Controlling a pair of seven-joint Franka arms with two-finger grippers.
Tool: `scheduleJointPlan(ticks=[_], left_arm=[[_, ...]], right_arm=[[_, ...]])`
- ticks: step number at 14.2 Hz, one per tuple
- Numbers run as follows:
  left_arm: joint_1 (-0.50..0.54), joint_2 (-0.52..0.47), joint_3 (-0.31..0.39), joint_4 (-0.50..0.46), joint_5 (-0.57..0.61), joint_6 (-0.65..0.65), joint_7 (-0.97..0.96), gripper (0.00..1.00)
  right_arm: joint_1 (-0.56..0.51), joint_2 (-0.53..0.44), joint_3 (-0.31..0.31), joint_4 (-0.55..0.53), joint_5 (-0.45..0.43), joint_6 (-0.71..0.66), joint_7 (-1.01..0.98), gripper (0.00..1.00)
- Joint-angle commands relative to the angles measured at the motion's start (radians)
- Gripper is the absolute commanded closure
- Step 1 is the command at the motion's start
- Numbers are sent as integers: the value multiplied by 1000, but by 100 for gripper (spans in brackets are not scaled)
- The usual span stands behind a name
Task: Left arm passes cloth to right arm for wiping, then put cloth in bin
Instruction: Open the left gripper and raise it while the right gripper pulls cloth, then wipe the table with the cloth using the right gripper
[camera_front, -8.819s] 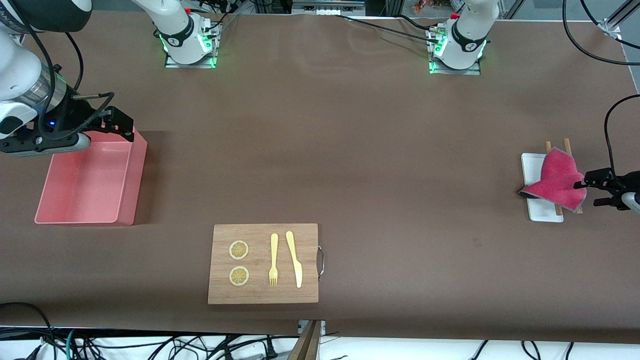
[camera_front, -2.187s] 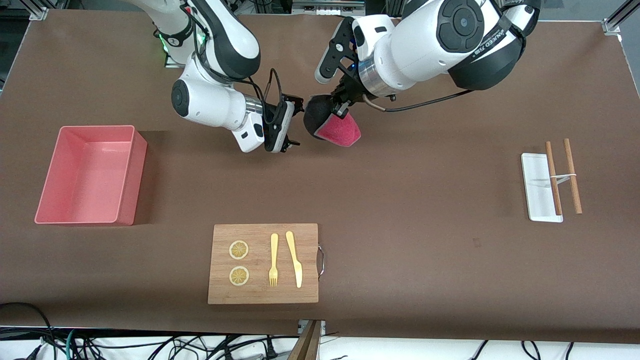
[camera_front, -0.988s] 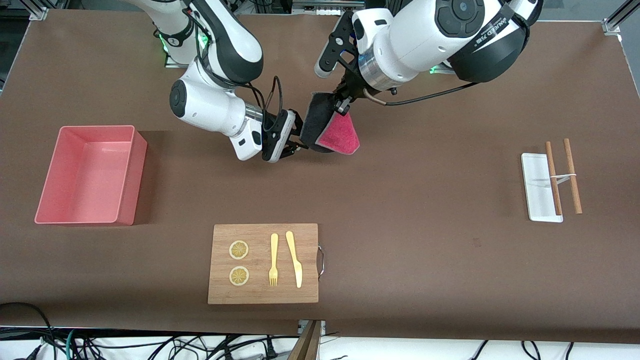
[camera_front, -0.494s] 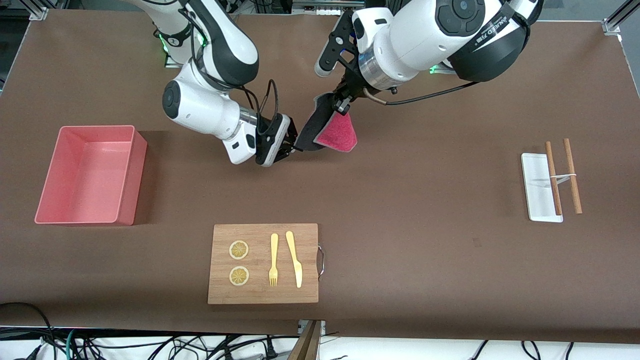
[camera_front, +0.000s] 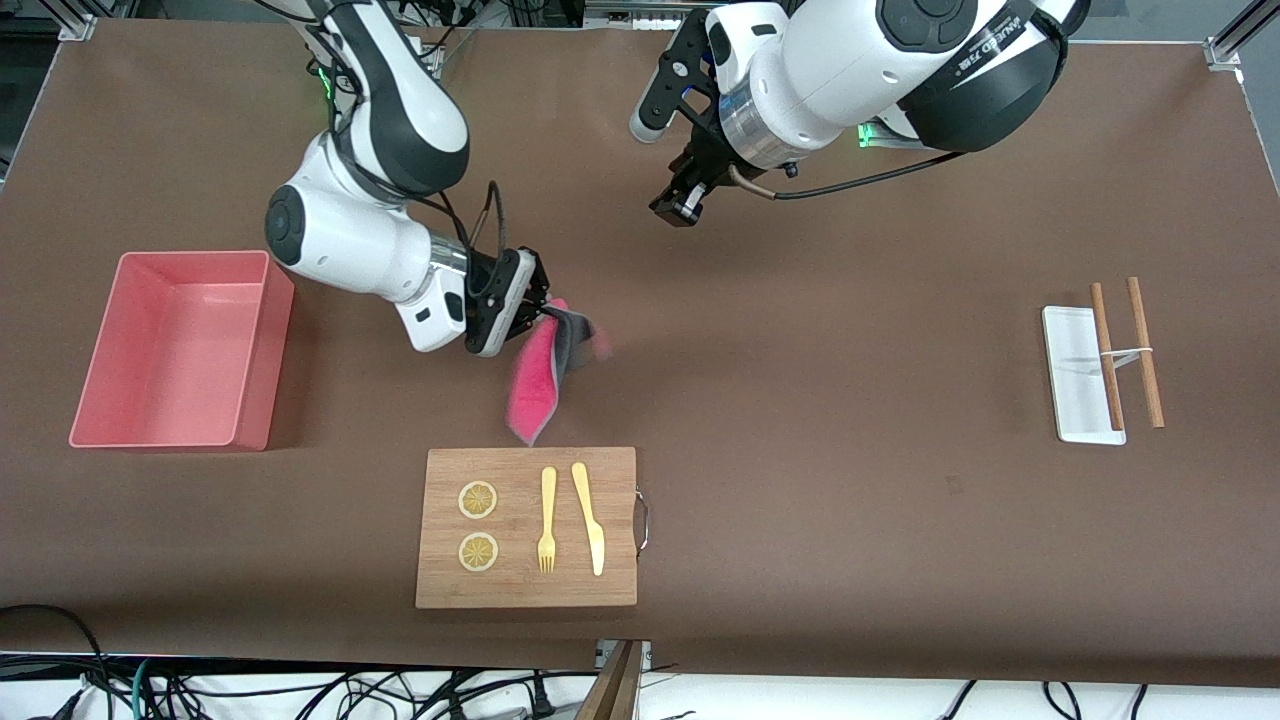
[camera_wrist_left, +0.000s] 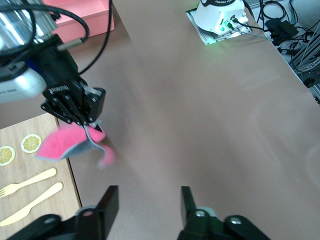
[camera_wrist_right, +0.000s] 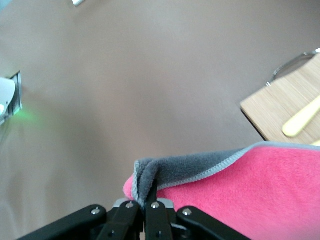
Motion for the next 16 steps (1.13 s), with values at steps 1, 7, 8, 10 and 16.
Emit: scheduleJointPlan(ticks=[1,7,8,10,16], left_arm=[[1,-26,8,5,21,-46,-29,0],[42,-138,23,5,151,-269,-444,0],[55,-151,23,5,190,-296,-524,0],[85,-173,23,3,276,-347,-656,0],[262,-239,23,-28,366,-430,-859,0]], right_arm=[[-1,-2,-39,45,-80,-81,25,100],[-105,-21,-62,49,-324,-116,27,100],[-130,-25,-64,42,-338,-118,43,100],[-156,-65,-97,-9,-360,-121,188,100],[-163,-140,-151,-96,-588,-197,652,100]])
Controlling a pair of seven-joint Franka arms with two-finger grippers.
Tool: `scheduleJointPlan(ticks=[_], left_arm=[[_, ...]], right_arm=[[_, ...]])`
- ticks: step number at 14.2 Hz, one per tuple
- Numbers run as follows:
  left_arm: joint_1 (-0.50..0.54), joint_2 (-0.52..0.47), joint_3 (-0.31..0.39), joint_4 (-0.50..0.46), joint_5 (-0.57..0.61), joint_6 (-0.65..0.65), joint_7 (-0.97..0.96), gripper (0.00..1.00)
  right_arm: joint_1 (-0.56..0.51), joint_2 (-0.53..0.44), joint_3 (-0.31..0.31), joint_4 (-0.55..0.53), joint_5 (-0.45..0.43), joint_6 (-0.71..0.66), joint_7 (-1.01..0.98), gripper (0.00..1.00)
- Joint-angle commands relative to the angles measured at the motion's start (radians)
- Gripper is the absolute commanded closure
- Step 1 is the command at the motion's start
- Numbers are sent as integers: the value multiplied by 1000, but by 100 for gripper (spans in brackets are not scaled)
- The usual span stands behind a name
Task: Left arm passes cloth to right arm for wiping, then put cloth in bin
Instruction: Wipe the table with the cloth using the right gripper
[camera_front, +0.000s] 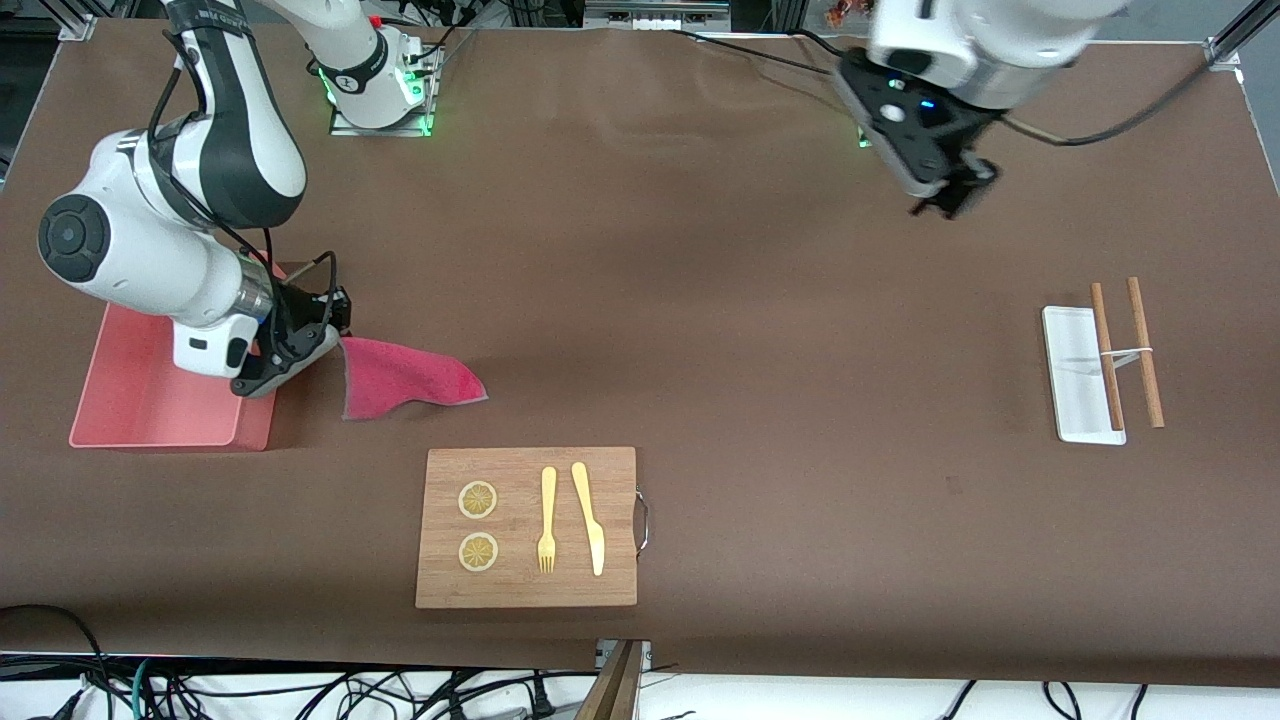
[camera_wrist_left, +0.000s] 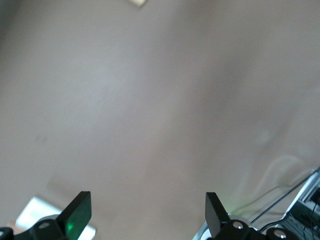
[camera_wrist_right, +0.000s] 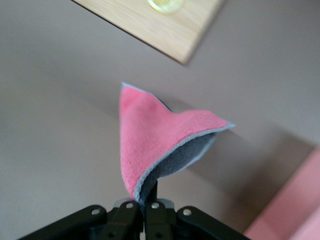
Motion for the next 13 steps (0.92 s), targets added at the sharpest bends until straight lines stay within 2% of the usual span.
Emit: scheduleJointPlan(ticks=[1,2,3,6,8,9,11,13], left_arm=[[70,-50,-5,-44,37,-30,-44,0],[69,-59,4,-50,42,-33,-58,0],[61,-87,48,-70,46,-30,-62,0],[-51,-168,286,-199,22,71,-61,0],[-85,-226,377,-300,5,216,-75,0],[-106,-245,405,-350,6,302,-82,0],[-103,-276,409,-426,6,334,-175,0],[-86,-250,408,-409,6,311,-309,0]], right_arm=[[-6,-40,0,-44,-80,-27,192,100],[-7,-22,0,-44,-88,-26,229,100],[-6,18,1,-38,-86,-18,255,100],[2,130,4,-36,-74,95,283,100],[20,191,8,-27,-68,183,294,100],[28,220,8,-16,-68,219,315,100],[54,272,23,19,-62,250,378,100],[68,311,50,33,-17,287,416,100]])
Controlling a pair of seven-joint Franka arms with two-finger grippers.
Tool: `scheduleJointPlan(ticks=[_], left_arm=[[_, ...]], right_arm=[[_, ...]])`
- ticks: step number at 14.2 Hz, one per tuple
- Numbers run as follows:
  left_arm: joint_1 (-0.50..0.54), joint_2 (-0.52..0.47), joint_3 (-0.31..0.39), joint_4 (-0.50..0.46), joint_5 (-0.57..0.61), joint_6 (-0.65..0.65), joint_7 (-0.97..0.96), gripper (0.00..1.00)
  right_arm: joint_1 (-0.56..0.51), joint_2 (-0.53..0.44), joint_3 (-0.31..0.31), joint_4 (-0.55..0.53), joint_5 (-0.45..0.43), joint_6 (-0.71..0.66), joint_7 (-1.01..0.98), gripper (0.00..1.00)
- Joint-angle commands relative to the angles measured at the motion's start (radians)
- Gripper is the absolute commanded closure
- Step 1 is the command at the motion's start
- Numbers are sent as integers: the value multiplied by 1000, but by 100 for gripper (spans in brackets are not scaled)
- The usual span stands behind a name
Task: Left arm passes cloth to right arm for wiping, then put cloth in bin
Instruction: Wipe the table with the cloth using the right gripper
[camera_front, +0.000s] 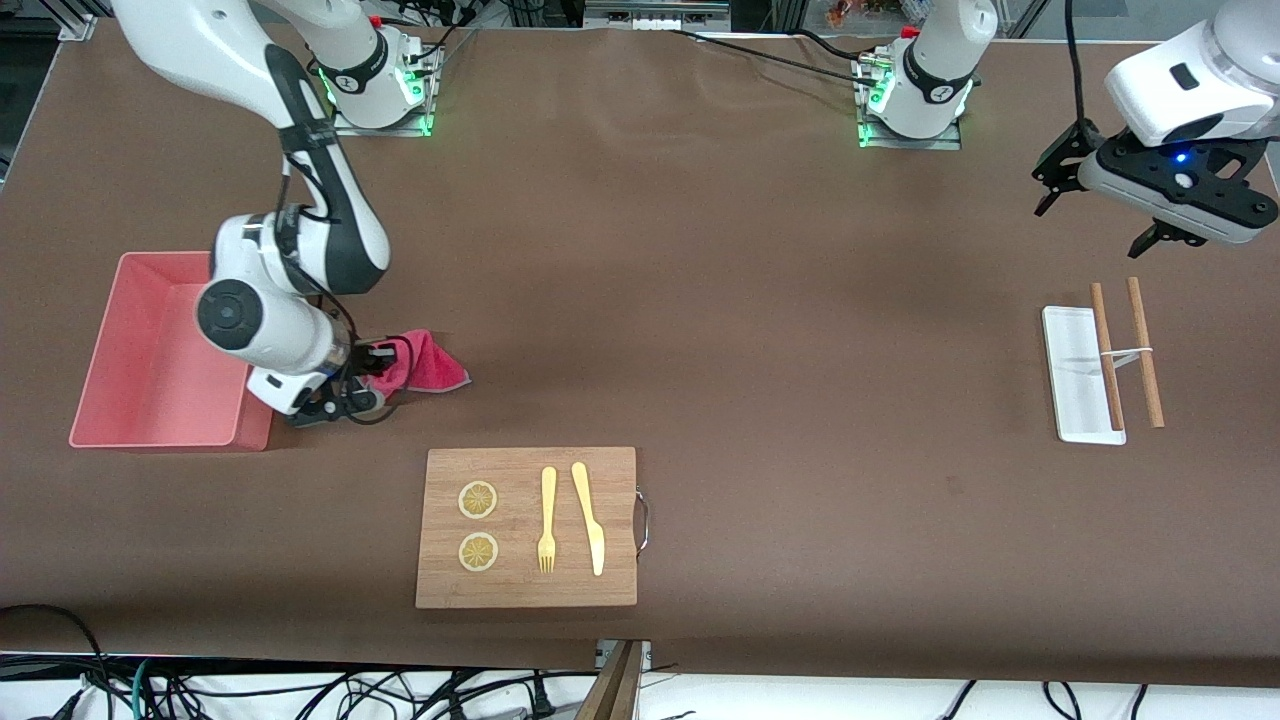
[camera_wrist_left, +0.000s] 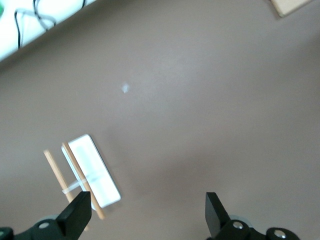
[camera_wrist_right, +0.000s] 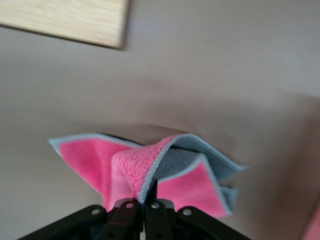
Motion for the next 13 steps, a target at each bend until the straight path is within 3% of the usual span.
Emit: scheduleJointPlan(ticks=[1,4,13], left_arm=[[-7,-19,9,-46,-9,17,-111,0],[-5,-5,10,-45,-10,17,-111,0],[16,-3,12,-48,-12,12,-111,0]], right_arm=[[30,59,26,40,52,64,46,100],[70,93,55,52,99,109,145,100],[270,185,124,233,101,106,766,100]])
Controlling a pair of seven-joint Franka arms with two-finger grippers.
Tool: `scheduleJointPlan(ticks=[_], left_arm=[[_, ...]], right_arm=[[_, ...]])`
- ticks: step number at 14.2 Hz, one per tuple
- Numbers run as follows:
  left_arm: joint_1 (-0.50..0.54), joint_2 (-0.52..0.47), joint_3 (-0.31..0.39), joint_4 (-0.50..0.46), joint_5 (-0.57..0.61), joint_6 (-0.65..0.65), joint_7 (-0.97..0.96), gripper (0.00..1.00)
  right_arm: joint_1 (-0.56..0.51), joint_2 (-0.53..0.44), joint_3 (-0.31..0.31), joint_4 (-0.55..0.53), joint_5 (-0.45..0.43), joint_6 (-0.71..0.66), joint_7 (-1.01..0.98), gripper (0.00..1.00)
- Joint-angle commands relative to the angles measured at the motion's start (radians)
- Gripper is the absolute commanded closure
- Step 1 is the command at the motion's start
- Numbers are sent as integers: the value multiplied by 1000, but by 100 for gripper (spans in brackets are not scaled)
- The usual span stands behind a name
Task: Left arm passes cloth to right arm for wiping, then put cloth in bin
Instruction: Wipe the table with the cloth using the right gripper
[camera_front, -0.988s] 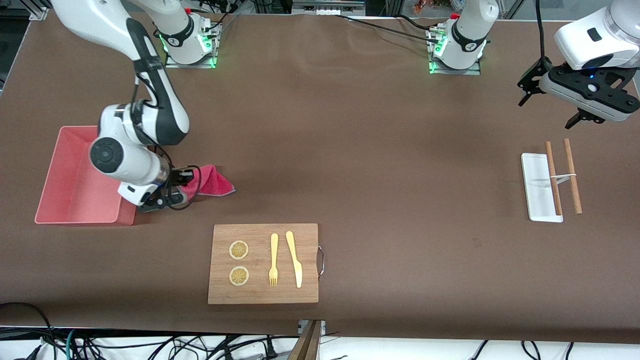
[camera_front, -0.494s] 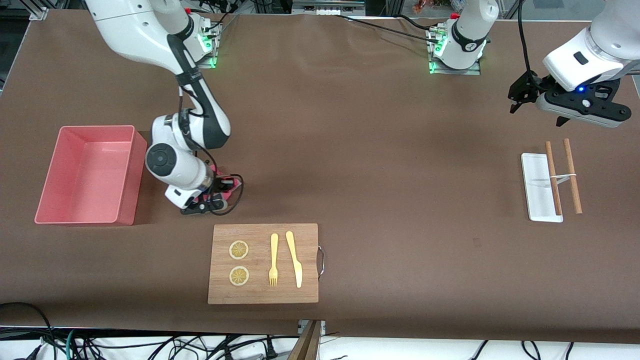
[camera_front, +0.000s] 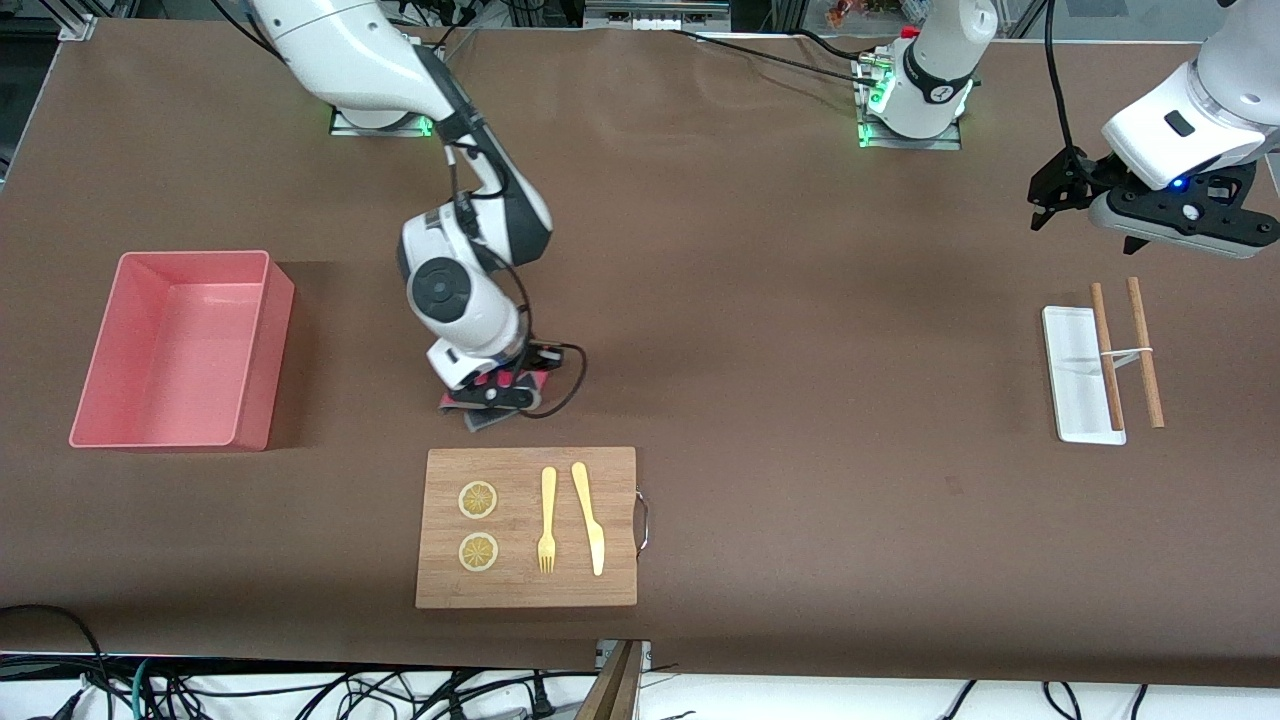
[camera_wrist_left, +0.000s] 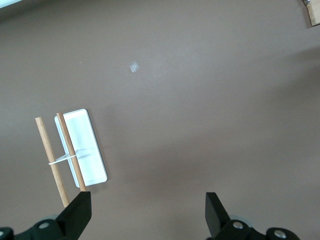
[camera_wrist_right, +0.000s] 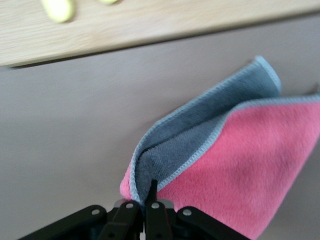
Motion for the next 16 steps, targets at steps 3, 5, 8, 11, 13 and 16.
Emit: scheduleJointPlan(ticks=[3,5,8,11,13,16], left_arm=[[1,-6,-3,-6,-12,8,-7,0],[1,-6,-4,-6,-10,8,-7,0],[2,-6,-4,-8,-10,8,-7,0],[-1,-6,-7,-6,-10,8,-9,0],[1,-6,-7,-6,-10,8,-7,0],[-2,-6,-7,-6,-10,8,-9,0]], right_arm=[[50,55,30,94,4,-6,198,100],[43,63,30,85,-7,-8,180,100],[11,61,30,42,-7,-8,93,100],[-34,34,30,-10,-7,-11,-2,100],[-74,17,30,-49,-7,-9,-73,100],[-164,-34,30,-135,-7,-11,-247,100]])
